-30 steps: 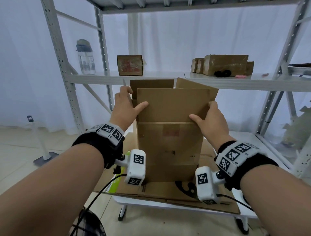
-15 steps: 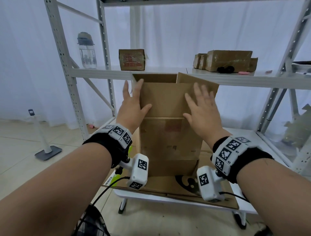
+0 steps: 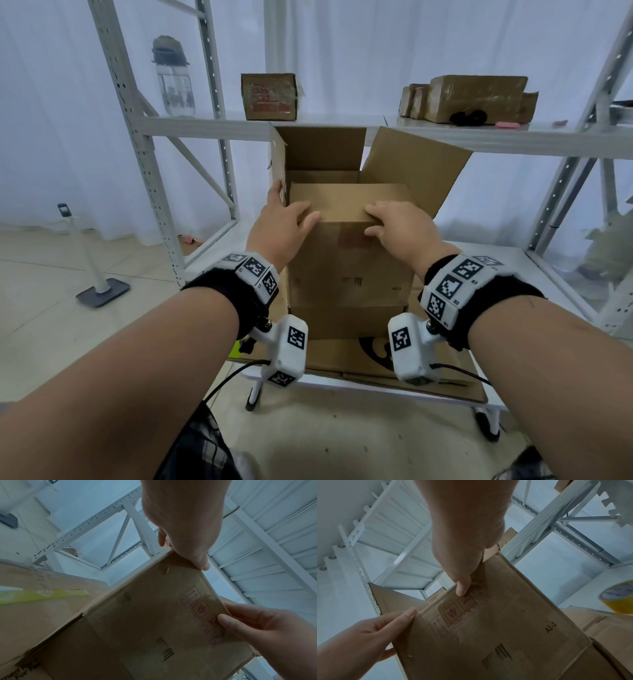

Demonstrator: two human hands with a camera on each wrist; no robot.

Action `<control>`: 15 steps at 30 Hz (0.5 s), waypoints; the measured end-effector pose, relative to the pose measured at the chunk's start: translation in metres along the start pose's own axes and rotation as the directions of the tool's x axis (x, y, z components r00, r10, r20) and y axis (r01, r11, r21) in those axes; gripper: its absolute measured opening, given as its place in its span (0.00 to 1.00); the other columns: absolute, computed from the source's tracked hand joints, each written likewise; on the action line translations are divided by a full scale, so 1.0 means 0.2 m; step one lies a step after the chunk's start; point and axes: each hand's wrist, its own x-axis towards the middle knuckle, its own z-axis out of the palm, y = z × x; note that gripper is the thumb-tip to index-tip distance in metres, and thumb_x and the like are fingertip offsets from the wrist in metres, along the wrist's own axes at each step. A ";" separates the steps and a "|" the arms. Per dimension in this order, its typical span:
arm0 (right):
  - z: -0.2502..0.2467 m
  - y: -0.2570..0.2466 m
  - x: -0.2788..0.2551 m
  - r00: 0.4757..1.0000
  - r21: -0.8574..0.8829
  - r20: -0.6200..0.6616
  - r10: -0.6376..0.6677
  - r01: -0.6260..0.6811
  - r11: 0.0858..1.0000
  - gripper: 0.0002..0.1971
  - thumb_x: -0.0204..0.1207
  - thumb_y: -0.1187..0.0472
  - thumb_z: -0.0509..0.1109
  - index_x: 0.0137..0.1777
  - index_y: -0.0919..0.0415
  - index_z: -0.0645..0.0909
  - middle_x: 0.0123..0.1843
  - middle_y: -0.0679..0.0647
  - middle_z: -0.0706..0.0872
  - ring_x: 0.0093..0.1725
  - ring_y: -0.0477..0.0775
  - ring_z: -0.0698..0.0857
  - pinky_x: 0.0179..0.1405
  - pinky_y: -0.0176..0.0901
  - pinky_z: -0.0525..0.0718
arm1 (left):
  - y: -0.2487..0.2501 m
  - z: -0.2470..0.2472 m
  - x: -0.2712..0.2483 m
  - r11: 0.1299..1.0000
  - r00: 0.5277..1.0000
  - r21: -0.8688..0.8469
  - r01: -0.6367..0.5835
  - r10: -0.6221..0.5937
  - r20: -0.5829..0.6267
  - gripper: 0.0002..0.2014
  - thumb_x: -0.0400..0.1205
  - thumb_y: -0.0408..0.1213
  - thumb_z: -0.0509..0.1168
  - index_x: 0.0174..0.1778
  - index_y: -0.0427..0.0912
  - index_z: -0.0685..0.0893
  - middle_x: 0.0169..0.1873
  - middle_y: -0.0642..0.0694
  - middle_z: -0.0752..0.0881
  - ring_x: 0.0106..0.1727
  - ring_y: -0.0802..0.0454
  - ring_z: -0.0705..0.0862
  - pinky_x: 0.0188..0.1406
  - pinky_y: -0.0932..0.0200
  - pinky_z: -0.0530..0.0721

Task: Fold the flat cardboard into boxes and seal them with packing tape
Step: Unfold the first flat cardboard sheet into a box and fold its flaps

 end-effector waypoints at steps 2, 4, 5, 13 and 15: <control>-0.02 0.00 0.01 1.000 -0.003 0.007 0.011 -0.011 1.000 0.18 0.84 0.55 0.64 0.72 0.58 0.79 0.64 0.56 0.84 0.64 0.59 0.81 0.57 0.48 0.77 | 0.00 0.00 0.00 1.000 1.000 0.006 -0.017 0.017 -0.005 0.21 0.85 0.55 0.58 0.68 0.48 0.82 0.83 0.43 0.55 0.76 0.41 0.71 0.76 0.47 0.69; -0.03 0.00 0.02 0.999 -0.012 0.027 0.032 -0.031 0.999 0.16 0.84 0.56 0.64 0.70 0.57 0.81 0.62 0.56 0.86 0.62 0.59 0.82 0.56 0.47 0.78 | 0.01 0.00 0.00 0.999 0.999 0.009 -0.045 0.045 -0.021 0.18 0.85 0.53 0.59 0.64 0.47 0.83 0.83 0.42 0.57 0.75 0.40 0.73 0.74 0.47 0.72; -0.03 0.00 0.03 0.998 -0.012 0.036 0.042 -0.042 0.999 0.16 0.84 0.56 0.65 0.69 0.57 0.82 0.62 0.56 0.86 0.61 0.58 0.83 0.57 0.47 0.79 | 0.01 -0.01 0.00 0.998 0.997 0.000 -0.063 0.063 -0.038 0.17 0.85 0.52 0.60 0.63 0.46 0.80 0.82 0.41 0.58 0.73 0.39 0.75 0.72 0.47 0.74; -0.03 0.00 0.05 0.996 -0.012 0.068 0.049 -0.048 0.999 0.15 0.85 0.56 0.64 0.68 0.56 0.82 0.61 0.55 0.87 0.60 0.58 0.84 0.58 0.48 0.79 | 0.01 -0.09 0.02 0.945 0.966 -0.308 -0.108 0.026 -0.259 0.29 0.84 0.37 0.66 0.78 0.51 0.60 0.83 0.46 0.55 0.75 0.51 0.71 0.67 0.60 0.71; -0.02 -0.01 0.05 0.997 -0.062 0.069 0.023 -0.018 0.998 0.15 0.85 0.54 0.62 0.65 0.57 0.84 0.59 0.55 0.87 0.59 0.59 0.84 0.59 0.49 0.79 | 0.02 -0.10 0.02 0.943 0.969 -0.316 -0.103 0.024 -0.247 0.36 0.83 0.32 0.66 0.82 0.53 0.53 0.84 0.47 0.51 0.78 0.47 0.69 0.67 0.62 0.71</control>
